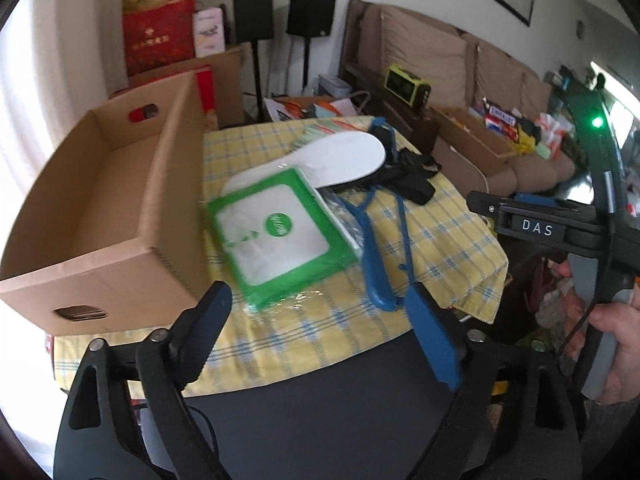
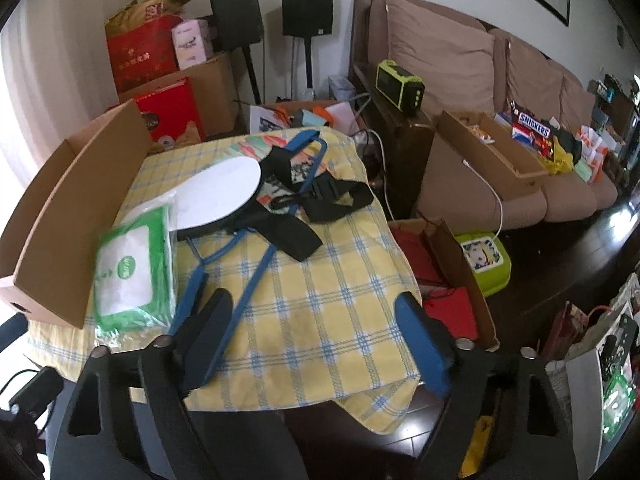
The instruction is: Organize objects
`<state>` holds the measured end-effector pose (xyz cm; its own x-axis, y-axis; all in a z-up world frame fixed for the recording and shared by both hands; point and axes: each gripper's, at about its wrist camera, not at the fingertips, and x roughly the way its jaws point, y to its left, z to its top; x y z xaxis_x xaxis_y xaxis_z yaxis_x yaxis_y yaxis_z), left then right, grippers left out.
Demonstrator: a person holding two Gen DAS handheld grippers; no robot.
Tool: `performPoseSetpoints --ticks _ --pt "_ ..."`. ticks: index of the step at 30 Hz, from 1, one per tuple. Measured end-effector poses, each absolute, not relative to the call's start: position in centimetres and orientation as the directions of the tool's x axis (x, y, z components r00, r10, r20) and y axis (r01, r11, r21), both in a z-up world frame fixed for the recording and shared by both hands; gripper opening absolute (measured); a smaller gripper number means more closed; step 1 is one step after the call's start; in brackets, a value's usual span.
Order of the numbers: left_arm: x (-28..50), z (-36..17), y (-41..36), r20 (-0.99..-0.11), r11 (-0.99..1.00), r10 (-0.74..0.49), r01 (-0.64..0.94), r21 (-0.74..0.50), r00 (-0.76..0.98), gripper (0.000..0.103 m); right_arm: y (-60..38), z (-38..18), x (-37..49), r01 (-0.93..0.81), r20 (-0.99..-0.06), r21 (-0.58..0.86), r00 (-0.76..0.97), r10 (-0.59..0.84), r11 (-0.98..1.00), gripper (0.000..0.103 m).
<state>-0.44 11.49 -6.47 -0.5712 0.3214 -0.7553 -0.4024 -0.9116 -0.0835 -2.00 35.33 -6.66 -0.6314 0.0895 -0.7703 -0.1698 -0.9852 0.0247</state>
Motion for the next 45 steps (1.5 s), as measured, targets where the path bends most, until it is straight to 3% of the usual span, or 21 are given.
performPoseSetpoints --ticks 10,23,35,45 --pt "-3.2 -8.0 14.7 -0.773 -0.896 0.343 -0.434 -0.098 -0.533 0.086 36.6 -7.2 -3.1 -0.156 -0.781 0.119 -0.624 0.005 -0.981 0.082" --pt "-9.4 -8.4 17.4 -0.783 -0.901 0.314 -0.427 -0.069 -0.536 0.088 38.2 -7.7 -6.9 -0.151 -0.792 0.115 -0.61 0.001 -0.982 0.082" --pt "-17.0 -10.1 18.3 -0.81 -0.915 0.305 -0.39 -0.104 -0.5 0.088 38.8 -7.7 -12.2 -0.079 -0.782 0.269 -0.6 -0.17 -0.96 0.081" --pt "-18.8 -12.2 18.3 -0.827 -0.908 0.326 -0.394 -0.139 -0.459 0.088 38.1 -9.8 -18.3 -0.01 -0.748 0.451 -0.55 -0.372 -0.892 0.053"
